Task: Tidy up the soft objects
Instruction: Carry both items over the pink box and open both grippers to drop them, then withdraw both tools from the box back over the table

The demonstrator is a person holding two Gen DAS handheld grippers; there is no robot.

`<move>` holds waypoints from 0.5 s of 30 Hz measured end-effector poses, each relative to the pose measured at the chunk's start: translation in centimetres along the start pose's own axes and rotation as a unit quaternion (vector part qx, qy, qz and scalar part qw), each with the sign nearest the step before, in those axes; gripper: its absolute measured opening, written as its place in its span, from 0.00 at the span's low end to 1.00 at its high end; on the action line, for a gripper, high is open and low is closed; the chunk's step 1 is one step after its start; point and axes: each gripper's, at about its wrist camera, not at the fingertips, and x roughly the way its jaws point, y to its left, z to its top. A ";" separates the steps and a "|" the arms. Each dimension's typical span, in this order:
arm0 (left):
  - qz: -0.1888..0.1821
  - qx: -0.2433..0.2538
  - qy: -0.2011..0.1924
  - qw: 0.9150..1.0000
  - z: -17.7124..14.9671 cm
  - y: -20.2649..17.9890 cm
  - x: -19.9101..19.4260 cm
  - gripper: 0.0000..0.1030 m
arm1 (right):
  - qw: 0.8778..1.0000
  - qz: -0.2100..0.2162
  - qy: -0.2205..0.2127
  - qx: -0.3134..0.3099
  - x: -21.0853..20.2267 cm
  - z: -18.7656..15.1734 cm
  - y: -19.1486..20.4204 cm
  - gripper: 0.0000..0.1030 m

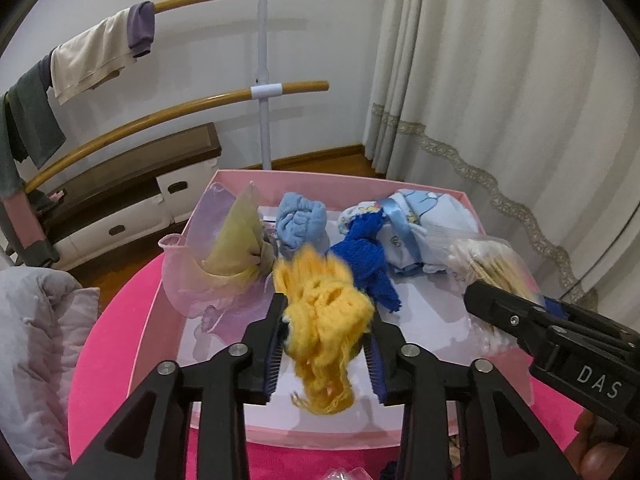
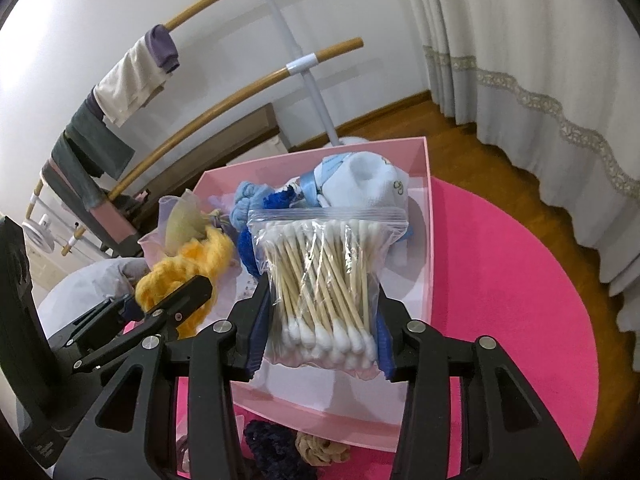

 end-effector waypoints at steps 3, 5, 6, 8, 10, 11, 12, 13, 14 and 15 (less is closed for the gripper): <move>0.005 -0.005 -0.007 1.000 0.1 0.1 -0.1 0.57 | 1.000 0.003 0.000 0.008 0.2 0.1 -0.2 0.63; 0.020 -0.008 -0.021 1.000 -0.1 0.3 -0.9 0.89 | 1.000 0.009 -0.006 0.016 -0.1 0.0 -0.6 0.89; 0.027 -0.012 -0.030 0.999 -0.2 0.5 -1.4 0.96 | 1.000 0.012 -0.010 0.021 -0.4 0.0 -0.8 0.91; 0.038 -0.015 -0.054 0.998 -0.4 0.7 -2.6 1.00 | 0.999 0.018 -0.020 0.028 -1.1 0.0 -1.0 0.96; 0.035 -0.020 -0.061 0.997 -0.8 0.8 -3.6 1.00 | 0.999 0.017 -0.030 0.030 -1.9 0.0 -1.0 1.00; 0.035 -0.023 -0.064 0.997 -1.0 0.9 -4.0 1.00 | 0.999 0.016 -0.035 0.029 -2.3 -0.1 -0.9 1.00; 0.039 -0.026 -0.071 0.996 -1.0 1.1 -4.5 1.00 | 0.999 0.016 -0.039 0.029 -2.6 -0.1 -0.8 1.00; 0.042 -0.027 -0.075 0.996 -1.4 1.3 -4.9 1.00 | 0.999 0.016 -0.043 0.029 -3.1 -0.2 -0.7 1.00; 0.044 -0.027 -0.079 0.995 -2.0 1.5 -5.5 1.00 | 0.998 0.016 -0.046 0.027 -3.5 -0.3 -0.6 1.00; 0.047 -0.027 -0.083 0.995 -2.4 1.7 -6.0 1.00 | 0.998 0.012 -0.051 0.023 -4.1 -0.4 -0.3 1.00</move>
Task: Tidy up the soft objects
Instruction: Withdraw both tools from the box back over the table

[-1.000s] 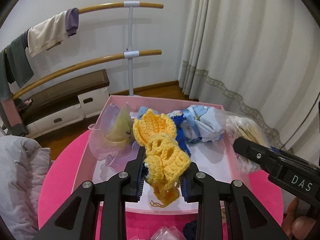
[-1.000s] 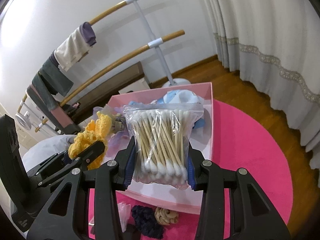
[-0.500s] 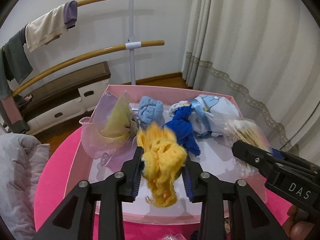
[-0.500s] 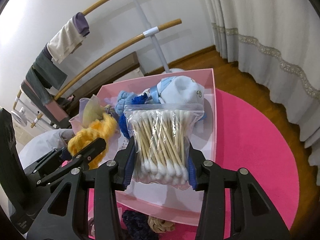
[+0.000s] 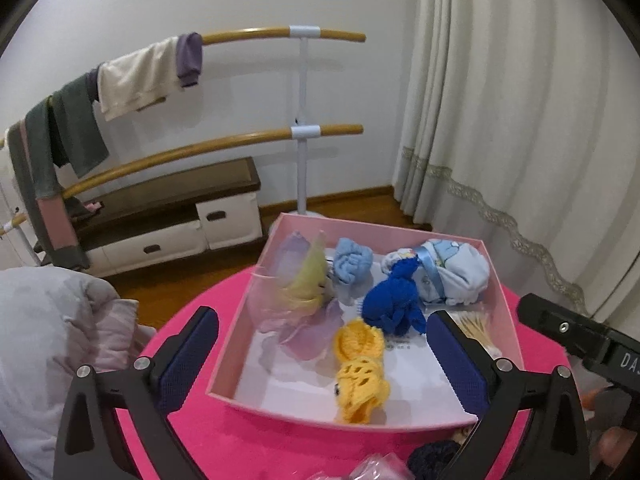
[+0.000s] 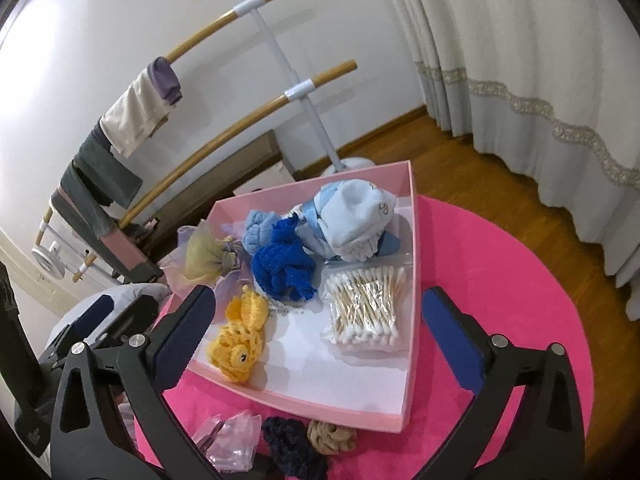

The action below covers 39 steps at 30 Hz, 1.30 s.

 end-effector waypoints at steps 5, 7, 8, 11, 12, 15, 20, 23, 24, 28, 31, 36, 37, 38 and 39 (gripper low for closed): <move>0.015 0.000 -0.015 1.000 -2.2 0.8 -3.3 1.00 | 1.000 -0.011 -0.021 -0.017 -2.5 -0.6 0.9 1.00; 0.019 -0.002 -0.020 1.000 -3.6 0.9 -5.3 1.00 | 0.999 -0.020 -0.034 -0.029 -3.9 -1.1 1.4 1.00; 0.020 -0.003 -0.022 1.000 -3.9 1.2 -6.1 1.00 | 0.998 -0.024 -0.039 -0.034 -4.5 -1.4 1.6 1.00; 0.019 -0.005 -0.029 0.999 -4.8 1.3 -8.4 1.00 | 0.997 -0.035 -0.054 -0.049 -6.4 -2.3 2.2 1.00; 0.020 -0.005 -0.031 0.999 -5.2 1.4 -9.1 1.00 | 0.996 -0.037 -0.059 -0.053 -6.9 -2.5 2.3 1.00; 0.019 -0.005 -0.037 0.999 -6.4 1.5 -11.4 1.00 | 0.994 -0.049 -0.073 -0.067 -8.7 -3.5 2.9 1.00; 0.022 -0.005 -0.046 0.999 -8.3 1.6 -15.0 1.00 | 0.991 -0.060 -0.086 -0.083 -11.2 -5.5 3.5 1.00; 0.020 -0.009 -0.049 0.999 -9.6 1.7 -16.8 1.00 | 0.989 -0.073 -0.091 -0.093 -12.2 -6.7 3.8 1.00; 0.022 -0.008 -0.050 0.998 -9.8 1.7 -17.3 1.00 | 0.988 -0.075 -0.091 -0.095 -12.5 -7.1 3.8 1.00; 0.029 -0.009 -0.049 0.998 -11.1 1.6 -18.8 1.00 | 0.985 -0.091 -0.097 -0.109 -13.6 -8.8 4.1 1.00; 0.029 -0.010 -0.041 0.999 -12.2 1.5 -19.5 1.00 | 0.984 -0.094 -0.097 -0.113 -14.3 -10.1 4.2 1.00; 0.029 -0.013 -0.030 0.999 -13.2 1.7 -20.7 1.00 | 0.982 -0.103 -0.095 -0.124 -15.1 -11.5 4.2 1.00; 0.028 -0.013 -0.028 0.999 -13.5 1.7 -20.9 1.00 | 0.982 -0.102 -0.094 -0.124 -15.1 -11.7 4.2 1.00; 0.027 -0.013 -0.026 0.999 -13.4 1.7 -21.1 1.00 | 0.983 -0.101 -0.093 -0.123 -15.1 -11.8 4.2 1.00; 0.028 -0.012 -0.024 0.999 -13.6 1.7 -21.2 1.00 | 0.983 -0.099 -0.092 -0.122 -15.1 -12.0 4.1 1.00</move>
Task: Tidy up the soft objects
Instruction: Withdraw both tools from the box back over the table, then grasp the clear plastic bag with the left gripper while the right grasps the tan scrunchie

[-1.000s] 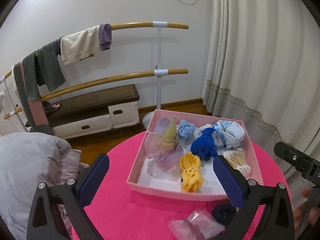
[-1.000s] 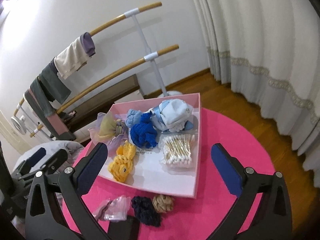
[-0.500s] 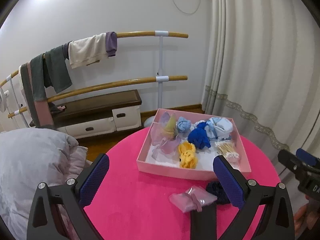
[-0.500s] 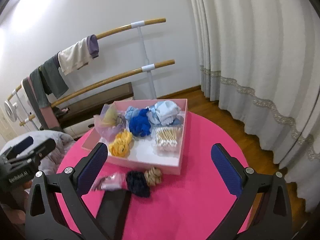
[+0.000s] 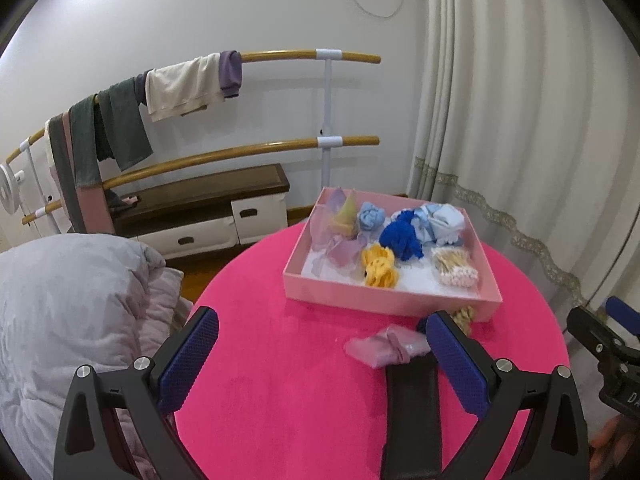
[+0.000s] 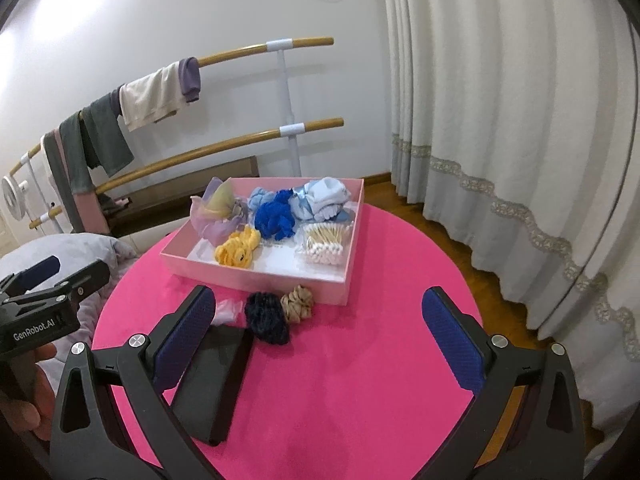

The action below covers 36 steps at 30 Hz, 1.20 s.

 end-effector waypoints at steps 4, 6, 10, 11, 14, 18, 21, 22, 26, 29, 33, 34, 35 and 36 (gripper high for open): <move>0.001 0.002 0.006 1.000 -0.4 0.2 -0.5 1.00 | 1.000 0.001 0.005 -0.007 -0.1 -0.6 0.2 1.00; 0.001 0.002 0.009 1.000 -0.4 0.3 -0.6 1.00 | 1.000 0.003 0.007 -0.009 -0.2 -0.8 0.3 1.00; 0.002 0.004 0.010 1.000 -0.7 0.3 -1.0 1.00 | 1.000 0.007 0.006 -0.009 -0.5 -0.9 0.3 1.00; 0.002 0.004 0.011 1.000 -0.8 0.3 -1.1 1.00 | 1.000 0.008 0.006 -0.009 -0.6 -0.9 0.3 1.00; 0.000 0.005 0.013 1.000 -1.0 0.4 -1.3 1.00 | 1.000 0.010 0.007 -0.008 -0.6 -0.9 0.3 1.00; -0.003 0.005 0.014 1.000 -1.2 0.2 -1.5 1.00 | 1.000 0.013 0.008 -0.011 -0.7 -0.9 0.6 1.00; -0.006 0.005 0.015 1.000 -1.3 0.2 -1.6 1.00 | 1.000 0.016 0.010 -0.012 -0.7 -0.9 0.7 1.00; -0.006 0.005 0.015 1.000 -1.3 0.2 -1.6 1.00 | 1.000 0.016 0.011 -0.012 -0.6 -0.8 0.8 1.00; -0.007 0.002 0.018 1.000 -1.3 0.2 -1.5 1.00 | 1.000 0.016 0.014 -0.012 -0.3 -0.8 0.7 1.00; -0.009 -0.001 0.022 1.000 -1.4 0.3 -1.2 1.00 | 1.000 0.016 0.016 -0.011 -0.2 -0.9 0.7 1.00; -0.013 -0.002 0.031 0.999 -1.5 0.2 -0.7 1.00 | 1.000 0.016 0.023 -0.008 0.5 -1.0 0.4 1.00; -0.014 -0.001 0.034 0.999 -1.5 0.1 -0.4 1.00 | 1.000 0.016 0.026 -0.008 0.7 -1.1 0.3 1.00; -0.015 -0.001 0.036 0.999 -1.5 0.0 -0.2 1.00 | 0.999 0.015 0.028 -0.007 0.9 -1.2 0.2 1.00; -0.018 0.001 0.040 0.999 -1.5 -0.2 0.2 1.00 | 0.999 0.015 0.030 -0.005 1.1 -1.3 0.1 1.00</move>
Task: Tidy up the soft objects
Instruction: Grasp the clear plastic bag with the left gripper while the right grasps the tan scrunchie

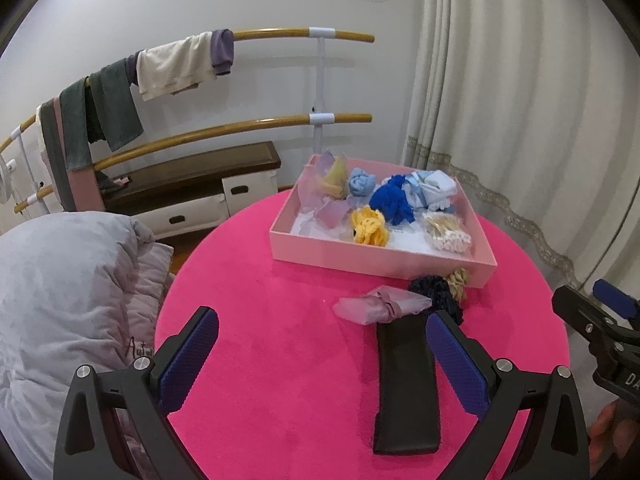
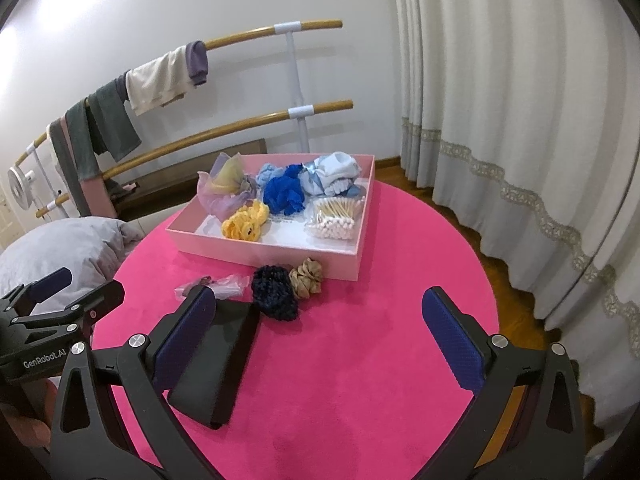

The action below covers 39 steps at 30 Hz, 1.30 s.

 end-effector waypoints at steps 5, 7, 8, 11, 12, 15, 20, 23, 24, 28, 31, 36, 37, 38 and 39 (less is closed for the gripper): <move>-0.005 0.018 0.016 1.000 0.0 -0.8 2.0 1.00 | 1.000 0.000 0.013 0.010 1.4 -0.4 -0.9 1.00; -0.002 0.029 0.024 0.999 -0.1 -1.2 3.1 1.00 | 1.000 -0.001 0.020 0.014 2.1 -0.5 -1.3 1.00; -0.001 0.032 0.027 0.999 -0.1 -1.3 3.6 1.00 | 1.000 -0.001 0.022 0.016 2.4 -0.6 -1.4 1.00; 0.002 0.041 0.041 0.998 0.0 -1.5 5.4 1.00 | 0.999 0.000 0.031 0.022 3.4 -0.8 -1.9 1.00; 0.000 0.042 0.046 0.998 0.1 -1.6 6.0 1.00 | 0.999 -0.001 0.034 0.023 3.7 -0.8 -2.1 1.00; -0.014 0.037 0.060 0.997 0.4 -1.8 7.5 1.00 | 0.999 0.001 0.044 0.029 4.8 -1.0 -2.5 1.00; -0.019 0.031 0.065 0.997 1.1 -2.4 9.4 1.00 | 0.998 0.003 0.055 0.031 6.2 -1.0 -2.9 1.00; -0.022 0.027 0.066 0.997 1.4 -3.1 10.6 1.00 | 0.998 0.004 0.058 0.033 6.7 -1.1 -3.2 1.00; -0.024 0.027 0.067 0.997 1.5 -3.3 11.0 1.00 | 0.998 0.004 0.059 0.034 6.8 -1.1 -3.3 1.00; -0.027 0.028 0.074 0.997 1.6 -4.4 12.9 1.00 | 0.997 0.002 0.064 0.039 7.5 -1.1 -3.8 1.00; -0.020 0.025 0.079 0.996 1.8 -4.7 14.5 1.00 | 0.997 0.003 0.068 0.043 8.1 -1.0 -4.2 1.00; -0.021 0.013 0.092 0.995 1.7 -4.5 17.0 0.94 | 0.996 0.004 0.074 0.046 8.7 -1.2 -4.5 1.00; -0.035 0.006 0.101 0.994 1.6 -4.3 17.6 0.89 | 0.996 0.005 0.074 0.047 8.8 -1.2 -4.6 1.00; -0.043 0.002 0.107 0.993 1.5 -4.1 17.9 0.84 | 0.996 0.004 0.074 0.047 8.8 -1.2 -4.6 1.00; -0.048 -0.001 0.112 0.993 1.4 -4.0 18.3 0.84 | 0.996 0.004 0.074 0.047 8.9 -1.2 -4.7 1.00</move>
